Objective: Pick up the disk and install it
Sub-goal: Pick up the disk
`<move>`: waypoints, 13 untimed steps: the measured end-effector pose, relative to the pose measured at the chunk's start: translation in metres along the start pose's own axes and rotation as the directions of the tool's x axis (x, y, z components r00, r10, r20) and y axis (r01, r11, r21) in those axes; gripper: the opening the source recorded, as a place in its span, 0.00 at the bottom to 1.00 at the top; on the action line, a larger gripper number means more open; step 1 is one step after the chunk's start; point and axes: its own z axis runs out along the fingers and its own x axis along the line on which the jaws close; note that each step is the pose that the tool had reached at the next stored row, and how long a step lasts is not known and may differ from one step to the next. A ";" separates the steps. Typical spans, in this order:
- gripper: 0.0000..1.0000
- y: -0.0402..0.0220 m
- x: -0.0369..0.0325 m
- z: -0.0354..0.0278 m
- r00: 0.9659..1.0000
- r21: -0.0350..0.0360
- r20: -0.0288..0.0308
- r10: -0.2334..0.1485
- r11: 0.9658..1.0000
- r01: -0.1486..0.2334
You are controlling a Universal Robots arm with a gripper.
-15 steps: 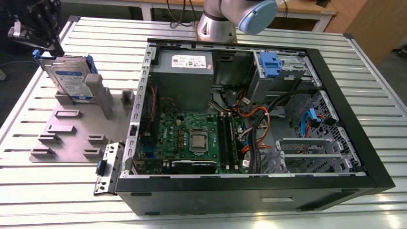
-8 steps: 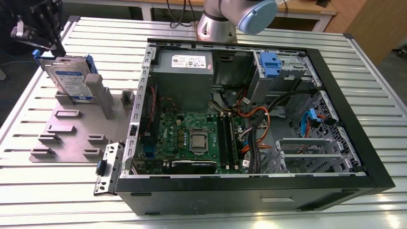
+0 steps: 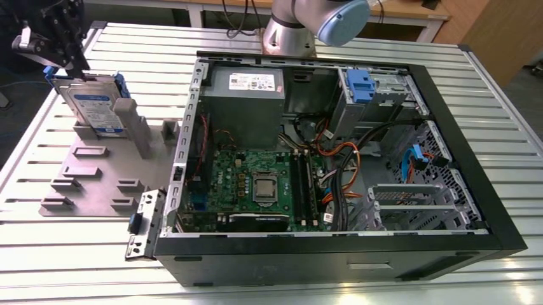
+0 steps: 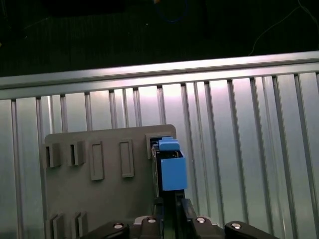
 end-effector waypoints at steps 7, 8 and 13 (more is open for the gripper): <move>0.47 0.0000 0.0000 0.0003 1.000 0.000 0.000 0.000 1.000 0.000; 0.53 0.0000 0.0000 0.0004 1.000 0.000 0.000 0.000 1.000 0.000; 0.59 0.0000 -0.0004 0.0030 1.000 0.002 0.000 -0.005 1.000 0.005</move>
